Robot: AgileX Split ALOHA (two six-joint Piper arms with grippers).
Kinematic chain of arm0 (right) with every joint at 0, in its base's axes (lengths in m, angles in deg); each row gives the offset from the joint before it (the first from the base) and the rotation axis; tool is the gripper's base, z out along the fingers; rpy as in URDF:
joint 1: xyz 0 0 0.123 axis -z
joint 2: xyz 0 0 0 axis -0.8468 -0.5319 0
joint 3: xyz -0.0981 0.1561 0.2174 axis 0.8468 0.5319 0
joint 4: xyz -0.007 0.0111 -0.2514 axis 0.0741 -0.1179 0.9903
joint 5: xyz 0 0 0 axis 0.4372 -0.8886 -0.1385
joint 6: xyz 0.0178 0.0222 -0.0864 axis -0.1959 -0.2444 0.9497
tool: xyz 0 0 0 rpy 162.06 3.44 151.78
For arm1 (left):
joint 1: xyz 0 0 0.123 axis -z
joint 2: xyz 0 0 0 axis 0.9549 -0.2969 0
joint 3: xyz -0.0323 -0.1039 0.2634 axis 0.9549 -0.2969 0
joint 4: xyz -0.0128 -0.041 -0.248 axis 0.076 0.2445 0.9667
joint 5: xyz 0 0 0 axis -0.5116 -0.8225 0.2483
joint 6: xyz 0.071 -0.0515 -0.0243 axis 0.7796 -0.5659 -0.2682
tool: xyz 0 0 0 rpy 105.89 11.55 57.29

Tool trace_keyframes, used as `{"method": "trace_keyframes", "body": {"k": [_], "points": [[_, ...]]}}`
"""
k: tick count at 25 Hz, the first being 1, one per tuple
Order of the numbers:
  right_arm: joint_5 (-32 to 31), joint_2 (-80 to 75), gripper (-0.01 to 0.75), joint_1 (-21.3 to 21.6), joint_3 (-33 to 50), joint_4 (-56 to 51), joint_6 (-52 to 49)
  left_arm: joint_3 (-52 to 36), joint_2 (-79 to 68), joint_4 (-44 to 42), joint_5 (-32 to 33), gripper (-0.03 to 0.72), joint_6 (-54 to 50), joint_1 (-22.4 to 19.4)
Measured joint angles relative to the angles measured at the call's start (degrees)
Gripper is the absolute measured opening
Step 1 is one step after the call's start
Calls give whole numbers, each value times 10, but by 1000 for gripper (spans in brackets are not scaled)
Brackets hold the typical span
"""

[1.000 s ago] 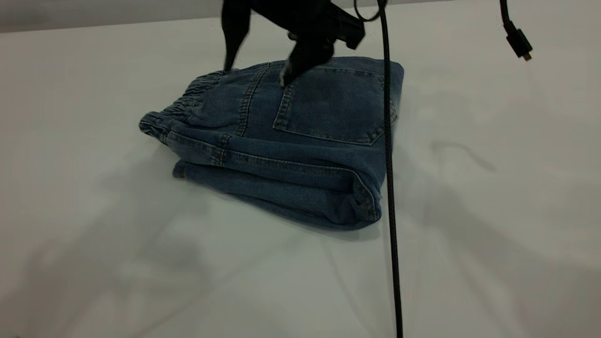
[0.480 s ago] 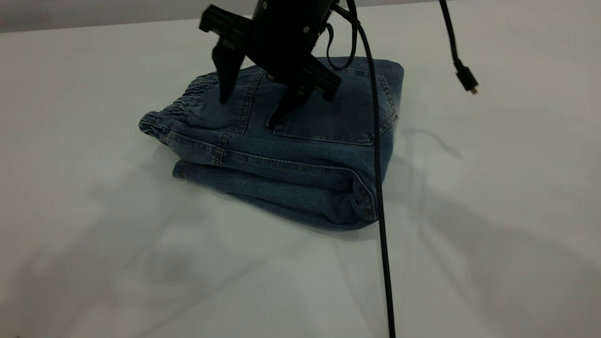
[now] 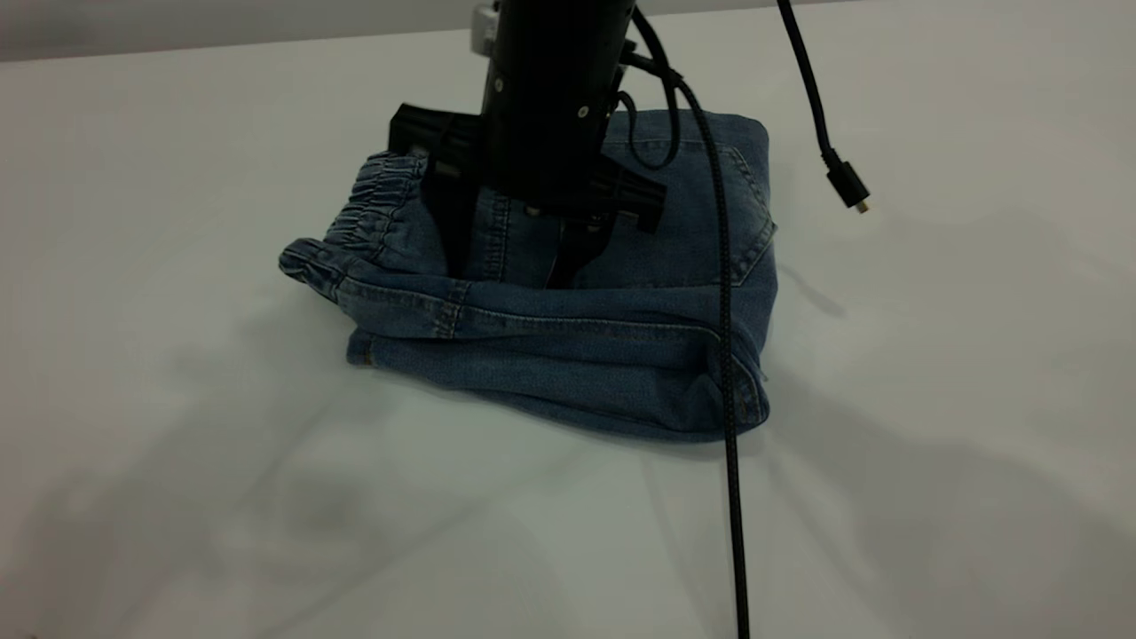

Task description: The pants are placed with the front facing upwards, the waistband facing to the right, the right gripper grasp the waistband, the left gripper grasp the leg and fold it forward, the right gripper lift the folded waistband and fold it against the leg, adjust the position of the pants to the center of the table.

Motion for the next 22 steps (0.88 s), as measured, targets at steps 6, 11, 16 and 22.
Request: {"method": "trace_keyframes", "body": {"k": [6,11,16,22], "points": [[-59,0,444,-10,0,7,90,0,0,0,0,341,0,0],[-108,0,437,-10,0,8,144,0,0,0,0,341,0,0],[-143,7,395,-11,-2,46,172,0,5,0,0,341,1,0],[-187,8,379,-11,-5,77,187,0,11,0,2,341,1,0]]}}
